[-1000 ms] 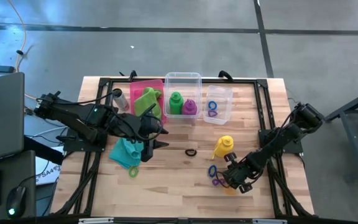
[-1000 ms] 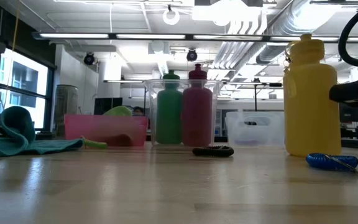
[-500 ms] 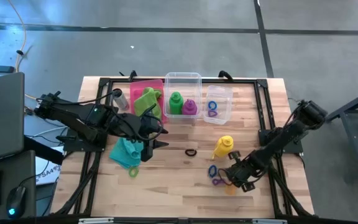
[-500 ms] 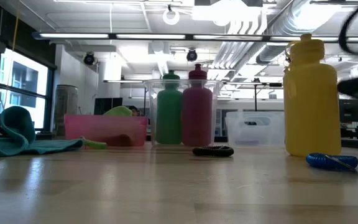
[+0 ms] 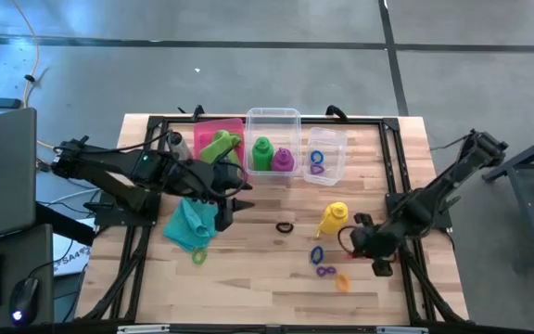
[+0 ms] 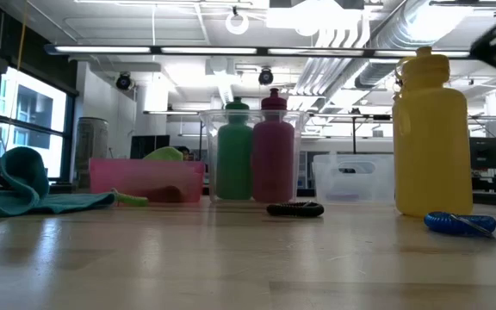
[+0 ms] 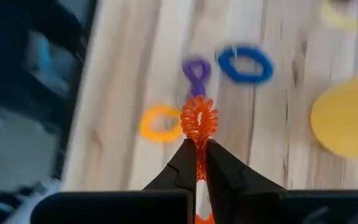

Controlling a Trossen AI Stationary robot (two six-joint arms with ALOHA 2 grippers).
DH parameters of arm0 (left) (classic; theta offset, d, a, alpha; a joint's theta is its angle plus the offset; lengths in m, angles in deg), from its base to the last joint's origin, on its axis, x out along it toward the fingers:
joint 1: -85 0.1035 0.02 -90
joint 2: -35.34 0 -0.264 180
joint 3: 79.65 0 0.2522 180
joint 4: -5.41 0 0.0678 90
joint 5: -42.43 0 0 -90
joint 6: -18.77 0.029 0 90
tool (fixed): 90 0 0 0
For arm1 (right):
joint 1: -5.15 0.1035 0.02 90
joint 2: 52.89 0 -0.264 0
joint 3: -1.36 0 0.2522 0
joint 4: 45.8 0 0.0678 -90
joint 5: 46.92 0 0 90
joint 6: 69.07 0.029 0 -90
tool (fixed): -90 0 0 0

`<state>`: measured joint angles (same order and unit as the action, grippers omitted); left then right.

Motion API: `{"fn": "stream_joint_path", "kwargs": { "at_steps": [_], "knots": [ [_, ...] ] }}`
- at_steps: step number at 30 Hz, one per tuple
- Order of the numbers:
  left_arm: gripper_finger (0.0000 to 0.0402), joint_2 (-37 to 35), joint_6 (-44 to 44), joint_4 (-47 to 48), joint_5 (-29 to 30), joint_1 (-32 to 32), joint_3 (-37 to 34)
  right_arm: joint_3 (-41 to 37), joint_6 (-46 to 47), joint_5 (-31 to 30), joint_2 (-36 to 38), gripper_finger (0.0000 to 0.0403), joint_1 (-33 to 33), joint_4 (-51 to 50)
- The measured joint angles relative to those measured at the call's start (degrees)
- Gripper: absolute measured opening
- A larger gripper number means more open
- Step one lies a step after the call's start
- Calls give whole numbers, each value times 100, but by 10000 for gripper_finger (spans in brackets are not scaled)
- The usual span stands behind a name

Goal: Pick & Place Sports Items
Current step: Put the orange spring keychain into the right transparent bin

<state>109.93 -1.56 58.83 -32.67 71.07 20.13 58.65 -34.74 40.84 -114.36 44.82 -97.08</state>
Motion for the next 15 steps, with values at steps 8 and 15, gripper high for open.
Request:
{"fn": "stream_joint_path", "kwargs": {
  "at_steps": [8, 15],
  "knots": [
    [216, 0, 288, 0, 17, 43, 0, 4, 73, -860, 759, 5, -324, 779],
    [216, 0, 361, -2, 26, 43, 0, 4, -346, -1205, 930, 4, -868, 1865]
  ]
}}
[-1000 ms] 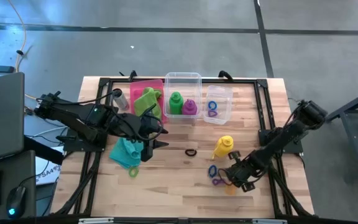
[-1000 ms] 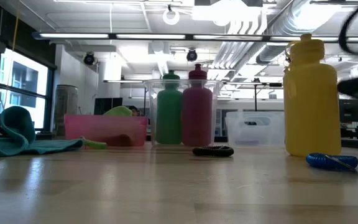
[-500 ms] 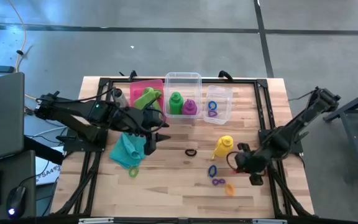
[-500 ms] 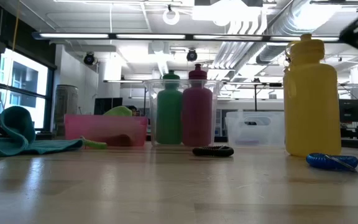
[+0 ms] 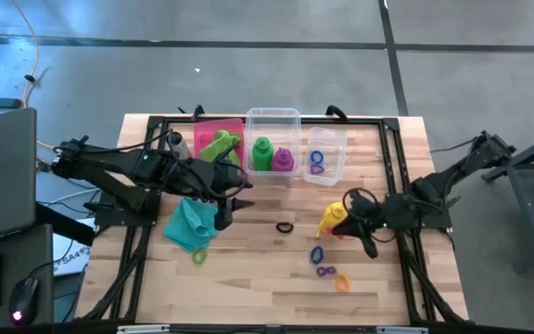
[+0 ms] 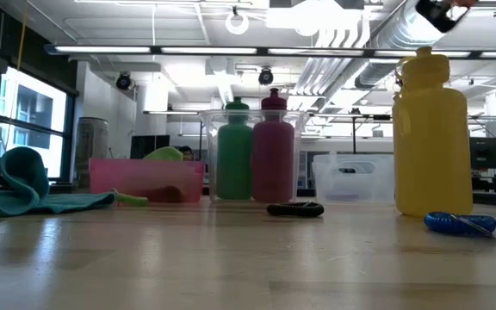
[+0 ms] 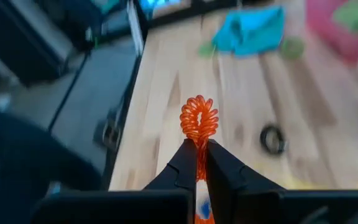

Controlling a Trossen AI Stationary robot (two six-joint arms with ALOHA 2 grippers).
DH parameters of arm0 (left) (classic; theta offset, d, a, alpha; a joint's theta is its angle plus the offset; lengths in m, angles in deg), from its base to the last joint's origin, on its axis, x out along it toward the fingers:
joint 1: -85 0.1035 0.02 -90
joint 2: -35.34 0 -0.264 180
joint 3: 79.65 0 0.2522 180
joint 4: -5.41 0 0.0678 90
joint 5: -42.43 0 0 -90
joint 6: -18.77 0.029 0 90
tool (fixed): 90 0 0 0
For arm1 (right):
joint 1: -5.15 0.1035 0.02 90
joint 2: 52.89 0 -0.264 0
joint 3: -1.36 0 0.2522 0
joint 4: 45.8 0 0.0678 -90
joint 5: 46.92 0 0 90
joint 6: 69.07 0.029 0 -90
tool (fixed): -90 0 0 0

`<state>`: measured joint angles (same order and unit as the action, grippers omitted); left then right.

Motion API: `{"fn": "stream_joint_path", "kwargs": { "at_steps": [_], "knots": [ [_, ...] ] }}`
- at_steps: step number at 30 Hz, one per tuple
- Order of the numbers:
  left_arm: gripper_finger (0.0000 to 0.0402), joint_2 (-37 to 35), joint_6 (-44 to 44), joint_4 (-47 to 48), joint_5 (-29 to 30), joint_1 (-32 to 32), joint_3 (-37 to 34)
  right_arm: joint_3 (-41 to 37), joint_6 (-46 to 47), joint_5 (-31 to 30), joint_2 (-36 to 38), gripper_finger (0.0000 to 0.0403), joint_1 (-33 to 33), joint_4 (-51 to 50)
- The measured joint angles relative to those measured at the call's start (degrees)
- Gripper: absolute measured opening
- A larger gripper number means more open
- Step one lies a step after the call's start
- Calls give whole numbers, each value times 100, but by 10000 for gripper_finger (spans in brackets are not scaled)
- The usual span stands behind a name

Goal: Pick & Place Sports Items
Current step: Put the orange spring keychain into the right transparent bin

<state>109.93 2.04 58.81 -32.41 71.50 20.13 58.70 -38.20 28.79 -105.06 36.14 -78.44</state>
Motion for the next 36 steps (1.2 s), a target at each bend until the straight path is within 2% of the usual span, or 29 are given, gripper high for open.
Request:
{"fn": "stream_joint_path", "kwargs": {
  "at_steps": [5, 10, 26, 36],
  "knots": [
    [216, 0, 2, 0, 12, 0, 0, 4, -446, -35, 0, 3, -431, 776],
    [216, 0, 2, -5, 87, 0, 0, 4, -564, -95, 0, 3, -917, 1063],
    [216, 0, -17, -22, 277, 0, 0, 7, -1185, -207, 0, 4, -2575, 674],
    [216, 0, -50, -24, 299, 0, 0, 7, -1479, -228, -2, 5, -4039, 92]
  ]
}}
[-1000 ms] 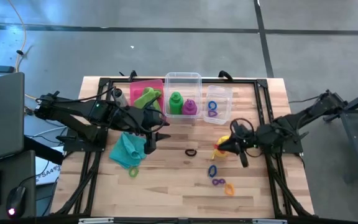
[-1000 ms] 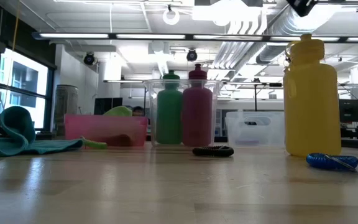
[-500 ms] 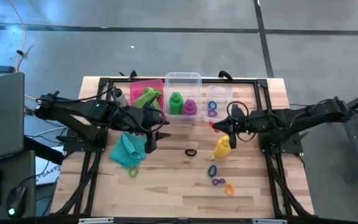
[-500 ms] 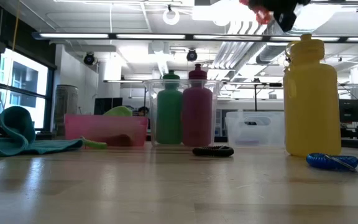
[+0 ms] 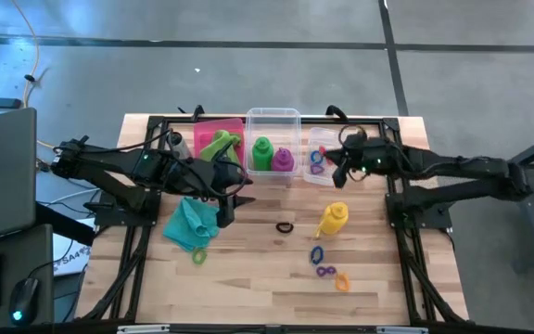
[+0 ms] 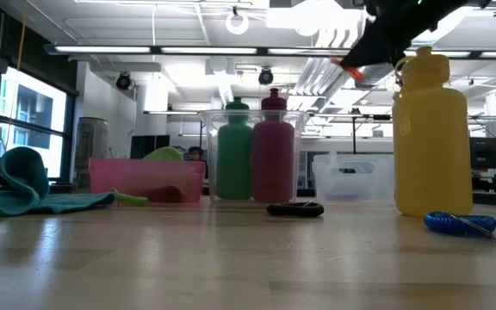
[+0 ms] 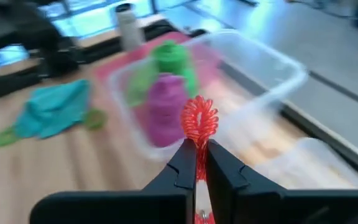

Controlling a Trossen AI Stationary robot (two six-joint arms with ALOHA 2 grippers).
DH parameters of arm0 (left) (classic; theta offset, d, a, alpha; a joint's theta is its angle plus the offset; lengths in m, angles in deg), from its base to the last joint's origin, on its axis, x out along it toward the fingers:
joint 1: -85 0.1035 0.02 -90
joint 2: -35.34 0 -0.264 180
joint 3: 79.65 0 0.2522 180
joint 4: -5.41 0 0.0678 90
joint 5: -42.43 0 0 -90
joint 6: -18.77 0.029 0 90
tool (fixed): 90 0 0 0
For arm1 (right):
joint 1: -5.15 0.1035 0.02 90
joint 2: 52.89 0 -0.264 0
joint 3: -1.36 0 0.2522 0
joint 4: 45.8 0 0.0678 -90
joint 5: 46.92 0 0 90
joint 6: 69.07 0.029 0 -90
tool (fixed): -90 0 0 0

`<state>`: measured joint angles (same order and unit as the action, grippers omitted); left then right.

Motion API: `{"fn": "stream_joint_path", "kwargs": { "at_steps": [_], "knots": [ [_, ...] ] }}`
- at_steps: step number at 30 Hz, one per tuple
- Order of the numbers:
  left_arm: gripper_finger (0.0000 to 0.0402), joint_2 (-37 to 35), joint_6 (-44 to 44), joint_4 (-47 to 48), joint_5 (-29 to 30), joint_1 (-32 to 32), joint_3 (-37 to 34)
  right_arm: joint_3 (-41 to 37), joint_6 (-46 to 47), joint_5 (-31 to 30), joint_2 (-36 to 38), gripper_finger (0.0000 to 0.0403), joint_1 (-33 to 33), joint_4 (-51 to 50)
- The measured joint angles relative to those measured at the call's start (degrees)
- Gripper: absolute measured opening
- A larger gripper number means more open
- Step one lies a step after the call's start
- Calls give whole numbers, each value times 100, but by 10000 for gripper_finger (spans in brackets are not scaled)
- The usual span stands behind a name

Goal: Pick & Place Sports Items
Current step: Put the orange spring keychain into the right transparent bin

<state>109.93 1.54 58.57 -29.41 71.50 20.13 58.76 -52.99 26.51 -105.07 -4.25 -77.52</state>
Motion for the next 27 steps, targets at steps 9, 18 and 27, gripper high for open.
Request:
{"fn": "stream_joint_path", "kwargs": {
  "at_steps": [9, 18, 27],
  "knots": [
    [216, 0, 27, 0, -2, 89, 0, 4, -563, 238, -608, 6, -1339, 19],
    [216, 0, 35, 0, -7, 111, 0, 3, -904, 871, -1464, 8, -2055, 541],
    [216, 0, 28, 0, -7, 111, 0, 2, -846, 933, -1938, 9, -2374, 616]
  ]
}}
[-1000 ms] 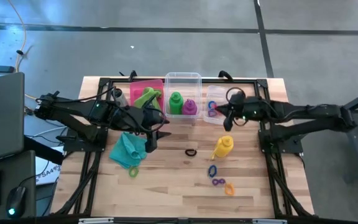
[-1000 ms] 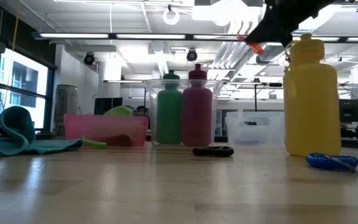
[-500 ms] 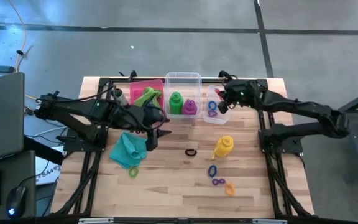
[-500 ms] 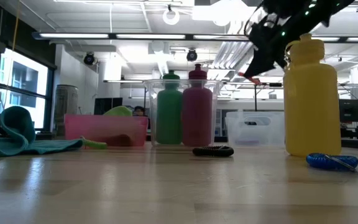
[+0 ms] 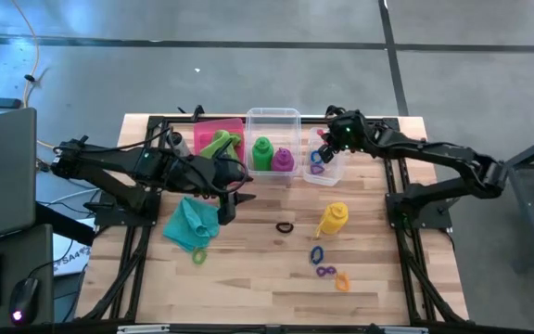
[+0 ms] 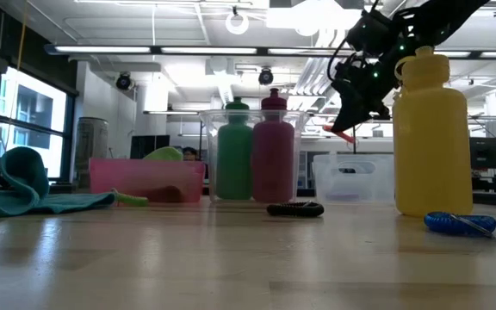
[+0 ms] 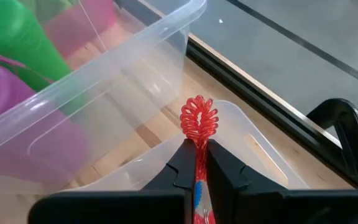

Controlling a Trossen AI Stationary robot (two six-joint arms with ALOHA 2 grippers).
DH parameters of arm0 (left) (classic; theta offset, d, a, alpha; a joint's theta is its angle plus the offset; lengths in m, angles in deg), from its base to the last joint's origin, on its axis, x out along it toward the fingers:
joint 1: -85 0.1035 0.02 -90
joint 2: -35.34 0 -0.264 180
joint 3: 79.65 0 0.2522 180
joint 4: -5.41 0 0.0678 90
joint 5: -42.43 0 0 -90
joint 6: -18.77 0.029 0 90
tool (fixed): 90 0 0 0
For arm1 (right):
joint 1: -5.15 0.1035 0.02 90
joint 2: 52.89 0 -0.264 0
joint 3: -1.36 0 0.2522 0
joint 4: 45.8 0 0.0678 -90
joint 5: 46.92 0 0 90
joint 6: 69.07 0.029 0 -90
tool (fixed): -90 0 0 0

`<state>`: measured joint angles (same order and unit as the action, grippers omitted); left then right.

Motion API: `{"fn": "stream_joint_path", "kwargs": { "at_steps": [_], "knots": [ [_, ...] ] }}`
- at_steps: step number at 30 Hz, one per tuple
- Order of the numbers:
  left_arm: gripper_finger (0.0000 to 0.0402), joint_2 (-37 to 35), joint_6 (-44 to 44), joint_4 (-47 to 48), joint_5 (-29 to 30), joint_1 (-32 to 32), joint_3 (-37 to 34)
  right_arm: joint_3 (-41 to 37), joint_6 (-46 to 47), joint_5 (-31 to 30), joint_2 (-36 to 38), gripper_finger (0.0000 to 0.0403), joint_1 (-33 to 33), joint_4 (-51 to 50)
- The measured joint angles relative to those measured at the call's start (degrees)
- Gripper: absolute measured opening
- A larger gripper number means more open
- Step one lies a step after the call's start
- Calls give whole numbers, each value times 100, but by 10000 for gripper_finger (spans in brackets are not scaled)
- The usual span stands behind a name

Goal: Pick & Place Sports Items
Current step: Put the orange spring keychain into the right transparent bin, then put the yellow water bottle into the left transparent bin

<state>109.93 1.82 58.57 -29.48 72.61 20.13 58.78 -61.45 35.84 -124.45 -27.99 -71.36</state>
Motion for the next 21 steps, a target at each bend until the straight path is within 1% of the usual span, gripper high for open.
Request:
{"fn": "stream_joint_path", "kwargs": {
  "at_steps": [6, 8, 15, 18, 21],
  "knots": [
    [216, 0, 1, 0, -2, 0, 0, 0, -22, 47, -1, 14, -3, 2],
    [216, 0, 2, 0, -2, 0, 0, 0, -28, 108, 1, 28, -3, 6],
    [216, 0, 2, 0, -3, 0, 0, 0, -35, 127, 14, 95, -3, -2],
    [216, 0, 2, 0, -11, 0, 0, 0, -37, 125, 121, 112, -3, -13],
    [216, 0, 2, 0, -15, 0, 0, 0, -38, 123, 305, 121, -3, -20]
  ]
}}
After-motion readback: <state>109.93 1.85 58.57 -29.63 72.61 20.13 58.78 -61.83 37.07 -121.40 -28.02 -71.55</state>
